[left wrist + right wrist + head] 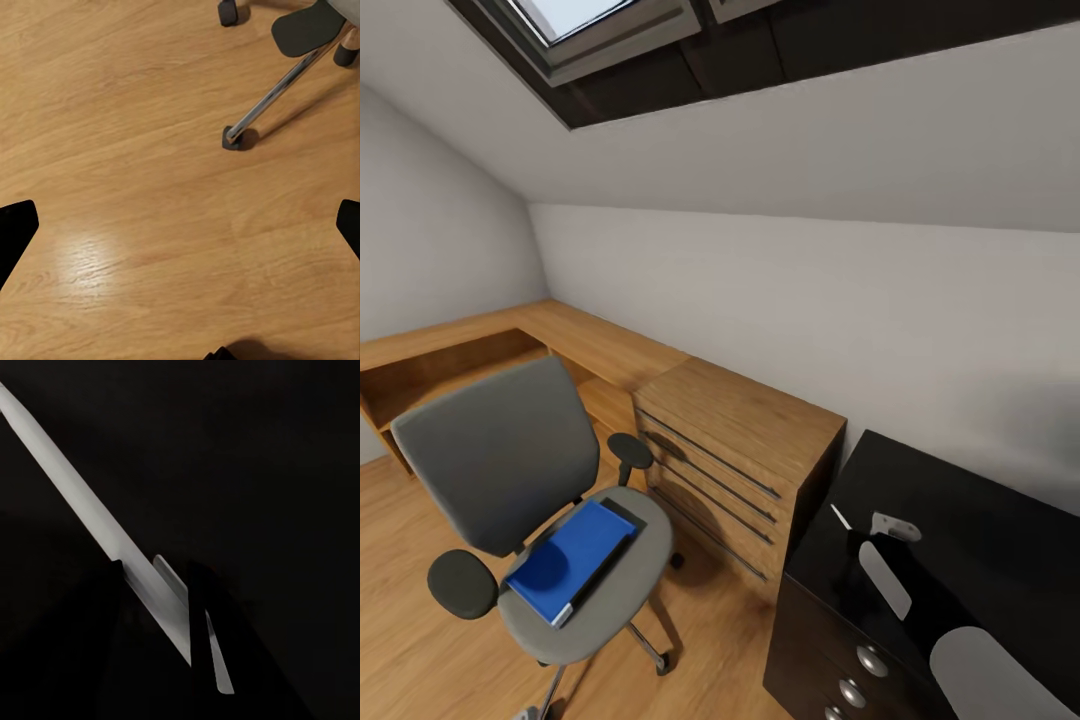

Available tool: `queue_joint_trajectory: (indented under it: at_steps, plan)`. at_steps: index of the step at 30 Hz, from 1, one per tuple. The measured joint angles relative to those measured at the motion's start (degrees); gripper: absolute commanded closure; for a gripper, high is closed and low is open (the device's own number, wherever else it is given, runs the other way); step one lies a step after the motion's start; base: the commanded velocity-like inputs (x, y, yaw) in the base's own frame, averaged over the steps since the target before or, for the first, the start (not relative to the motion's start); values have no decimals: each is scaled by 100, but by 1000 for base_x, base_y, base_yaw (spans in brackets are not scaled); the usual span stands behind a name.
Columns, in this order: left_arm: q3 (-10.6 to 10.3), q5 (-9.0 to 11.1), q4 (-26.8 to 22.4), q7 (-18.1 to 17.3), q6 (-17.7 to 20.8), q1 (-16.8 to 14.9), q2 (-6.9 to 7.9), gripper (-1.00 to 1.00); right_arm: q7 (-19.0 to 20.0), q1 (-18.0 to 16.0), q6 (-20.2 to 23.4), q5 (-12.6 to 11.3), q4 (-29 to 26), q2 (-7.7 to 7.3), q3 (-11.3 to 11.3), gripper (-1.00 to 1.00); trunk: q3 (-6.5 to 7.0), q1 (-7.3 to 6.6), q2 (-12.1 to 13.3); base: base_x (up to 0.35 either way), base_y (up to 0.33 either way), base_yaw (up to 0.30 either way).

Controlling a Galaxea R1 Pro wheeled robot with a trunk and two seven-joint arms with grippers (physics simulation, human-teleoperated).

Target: In the bedroom, organize the workspace by keeping the computer under the desk, ensuring the monitor is on the desk, placing the keyboard on the desk next to the monitor, placing the mouse on the desk next to the keyboard, moving the folder from the swivel chair onto the desk next to the mouse, stacking the notebook on top of the folder with the pen on top of the notebook, and positioning the swivel chair next to the desk.

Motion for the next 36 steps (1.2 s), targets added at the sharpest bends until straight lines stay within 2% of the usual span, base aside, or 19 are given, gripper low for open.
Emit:
queue_joint_trajectory:
  at_steps: [14,36]
  plan:
    - [0,2,0,3,-3,0,-2,-100,22,-8,-24,35,212,3,1,100,1,0,-1,0,0,0]
    - [-1,1,2,4,-3,0,-2,-100,23,-7,-17,56,205,6,-3,100,1,0,-1,0,0,0]
